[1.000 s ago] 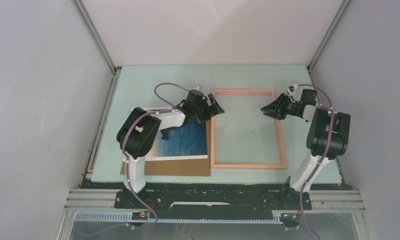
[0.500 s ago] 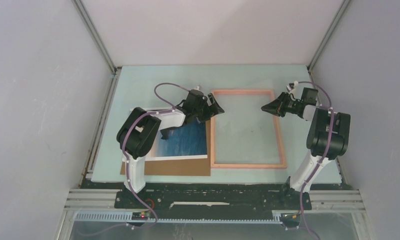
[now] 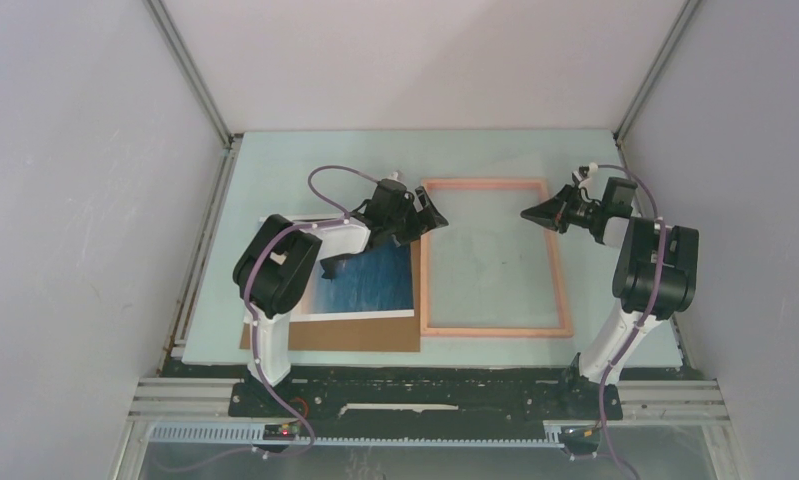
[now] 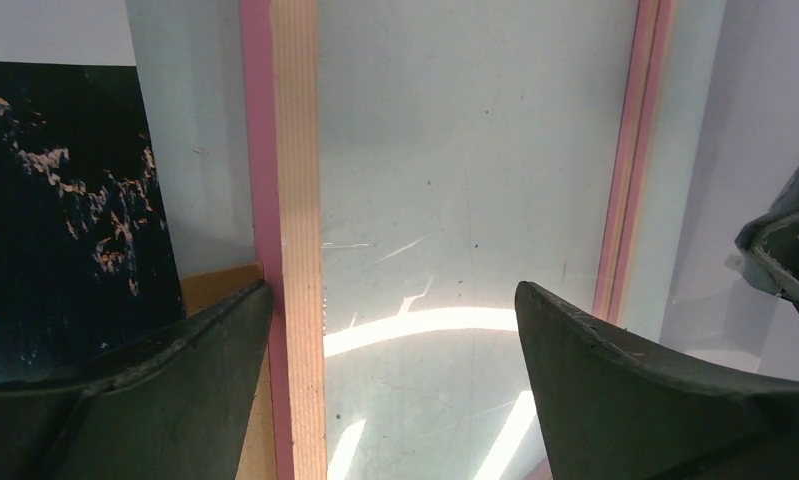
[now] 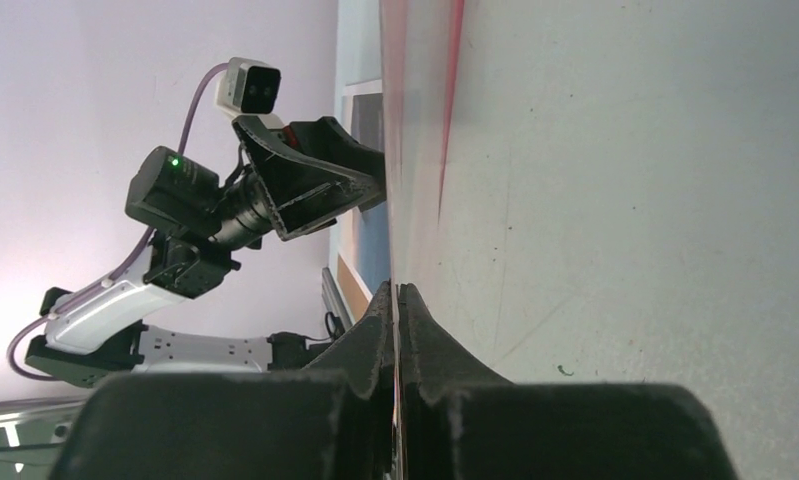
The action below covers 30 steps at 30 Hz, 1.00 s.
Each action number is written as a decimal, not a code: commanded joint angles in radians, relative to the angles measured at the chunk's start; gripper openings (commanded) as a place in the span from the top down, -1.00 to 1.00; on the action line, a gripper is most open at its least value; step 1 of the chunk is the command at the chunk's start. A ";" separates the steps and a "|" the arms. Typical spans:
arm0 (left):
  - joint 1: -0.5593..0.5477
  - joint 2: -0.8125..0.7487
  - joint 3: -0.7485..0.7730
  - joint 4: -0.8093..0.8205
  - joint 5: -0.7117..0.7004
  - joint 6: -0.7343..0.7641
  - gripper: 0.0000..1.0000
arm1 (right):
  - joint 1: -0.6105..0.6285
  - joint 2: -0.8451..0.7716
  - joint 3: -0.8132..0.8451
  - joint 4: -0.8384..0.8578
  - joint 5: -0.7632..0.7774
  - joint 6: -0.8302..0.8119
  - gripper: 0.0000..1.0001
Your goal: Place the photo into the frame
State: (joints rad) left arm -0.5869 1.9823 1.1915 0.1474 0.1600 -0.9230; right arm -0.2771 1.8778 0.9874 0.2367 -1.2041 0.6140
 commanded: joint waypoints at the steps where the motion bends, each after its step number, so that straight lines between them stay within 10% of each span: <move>1: -0.016 -0.047 0.019 0.046 0.013 0.012 -0.85 | 0.007 -0.030 -0.014 0.091 -0.055 0.070 0.98; 30: -0.016 -0.049 0.004 0.069 0.021 0.010 -0.82 | 0.013 0.023 -0.040 0.220 -0.048 0.163 1.00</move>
State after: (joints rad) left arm -0.5888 1.9823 1.1912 0.1532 0.1604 -0.9161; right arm -0.2726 1.8904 0.9489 0.4107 -1.2385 0.7601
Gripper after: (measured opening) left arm 0.919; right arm 0.008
